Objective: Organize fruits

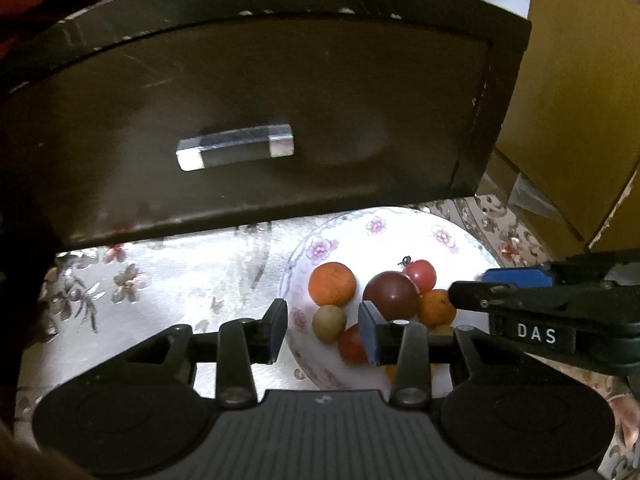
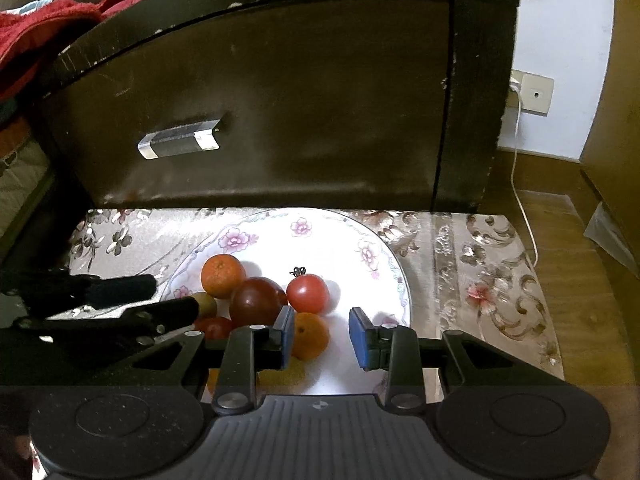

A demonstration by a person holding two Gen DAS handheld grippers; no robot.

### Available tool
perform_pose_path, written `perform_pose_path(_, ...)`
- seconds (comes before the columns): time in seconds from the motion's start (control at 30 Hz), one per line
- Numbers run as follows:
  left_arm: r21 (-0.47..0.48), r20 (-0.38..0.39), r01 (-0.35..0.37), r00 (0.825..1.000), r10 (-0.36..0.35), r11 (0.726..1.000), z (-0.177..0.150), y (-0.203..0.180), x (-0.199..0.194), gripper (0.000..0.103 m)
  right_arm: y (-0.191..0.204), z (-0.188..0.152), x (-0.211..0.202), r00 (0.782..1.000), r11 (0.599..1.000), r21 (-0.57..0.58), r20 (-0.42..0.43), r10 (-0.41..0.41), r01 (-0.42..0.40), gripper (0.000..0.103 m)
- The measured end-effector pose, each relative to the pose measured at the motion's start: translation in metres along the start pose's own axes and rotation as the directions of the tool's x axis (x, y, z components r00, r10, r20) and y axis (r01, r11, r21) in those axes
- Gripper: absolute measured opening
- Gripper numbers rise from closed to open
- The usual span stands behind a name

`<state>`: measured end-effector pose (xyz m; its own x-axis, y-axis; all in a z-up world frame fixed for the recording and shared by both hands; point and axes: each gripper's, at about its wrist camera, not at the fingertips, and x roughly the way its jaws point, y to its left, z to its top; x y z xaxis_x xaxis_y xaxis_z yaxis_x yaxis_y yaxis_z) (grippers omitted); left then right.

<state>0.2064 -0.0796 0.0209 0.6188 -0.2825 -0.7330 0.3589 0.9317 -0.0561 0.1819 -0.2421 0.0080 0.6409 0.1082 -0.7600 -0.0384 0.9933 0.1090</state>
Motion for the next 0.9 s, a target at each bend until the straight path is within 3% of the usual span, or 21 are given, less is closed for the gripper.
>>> perform_pose_path(0.5, -0.027, -0.006, -0.110, 0.994, 0.110, 0.994, -0.037, -0.003, -0.039, 0.071, 0.005, -0.019, -0.040, 1.000, 1.000, 0.014, 0.021, 0.003, -0.003, 0.030)
perform_pose_path(0.9, -0.039, 0.021, -0.153, 0.988, 0.154, 0.987, -0.067, -0.020, -0.070, 0.103, 0.006, -0.056, -0.071, 1.000, 0.999, 0.045, 0.001, 0.006, -0.006, 0.030)
